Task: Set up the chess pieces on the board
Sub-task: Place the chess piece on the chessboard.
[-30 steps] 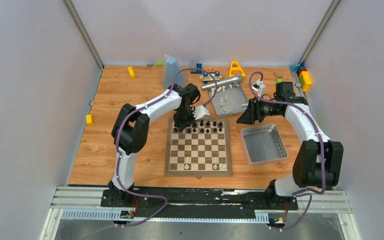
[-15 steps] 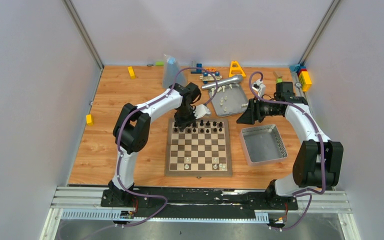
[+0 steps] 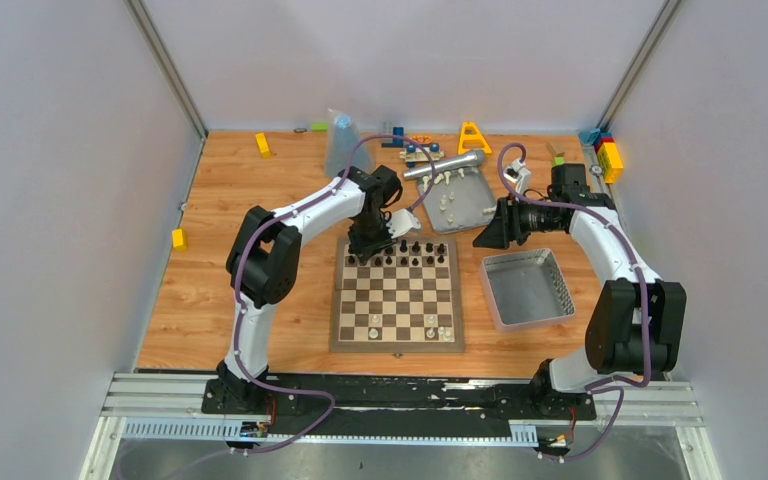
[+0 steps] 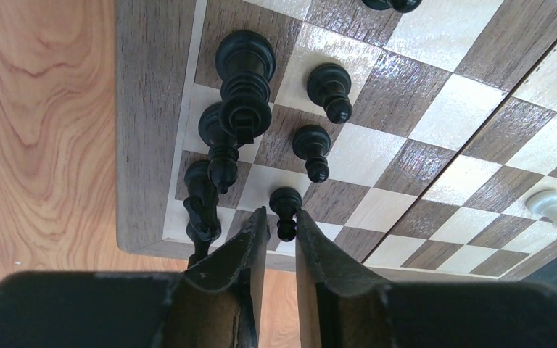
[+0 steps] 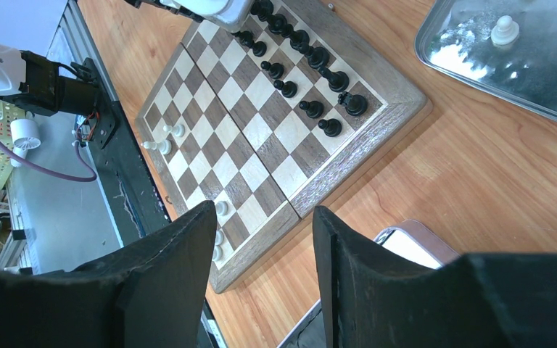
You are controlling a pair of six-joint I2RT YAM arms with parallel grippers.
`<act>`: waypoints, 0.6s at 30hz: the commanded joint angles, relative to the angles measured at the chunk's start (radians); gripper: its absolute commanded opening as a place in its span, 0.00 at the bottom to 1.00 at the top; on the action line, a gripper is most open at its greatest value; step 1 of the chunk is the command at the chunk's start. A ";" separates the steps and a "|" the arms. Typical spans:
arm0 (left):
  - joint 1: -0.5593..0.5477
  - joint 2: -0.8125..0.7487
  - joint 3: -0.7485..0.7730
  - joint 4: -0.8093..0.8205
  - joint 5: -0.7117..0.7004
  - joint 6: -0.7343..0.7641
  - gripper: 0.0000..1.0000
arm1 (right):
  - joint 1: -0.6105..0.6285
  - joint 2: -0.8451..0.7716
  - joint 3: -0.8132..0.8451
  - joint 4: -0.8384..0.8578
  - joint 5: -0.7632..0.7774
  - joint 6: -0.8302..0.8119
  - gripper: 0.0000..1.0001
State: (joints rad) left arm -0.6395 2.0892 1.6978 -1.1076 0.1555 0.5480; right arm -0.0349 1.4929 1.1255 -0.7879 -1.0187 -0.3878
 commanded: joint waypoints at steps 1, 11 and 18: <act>0.003 -0.011 0.048 -0.010 0.021 -0.015 0.30 | 0.005 0.004 -0.001 0.016 -0.011 -0.025 0.52; 0.002 -0.020 0.053 -0.003 0.025 -0.024 0.36 | 0.005 0.001 -0.003 0.014 -0.012 -0.025 0.52; 0.003 -0.021 0.049 -0.001 0.022 -0.026 0.37 | 0.005 0.002 -0.003 0.013 -0.011 -0.025 0.52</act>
State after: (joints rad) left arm -0.6395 2.0892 1.7126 -1.1091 0.1596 0.5362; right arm -0.0349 1.4929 1.1255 -0.7879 -1.0187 -0.3878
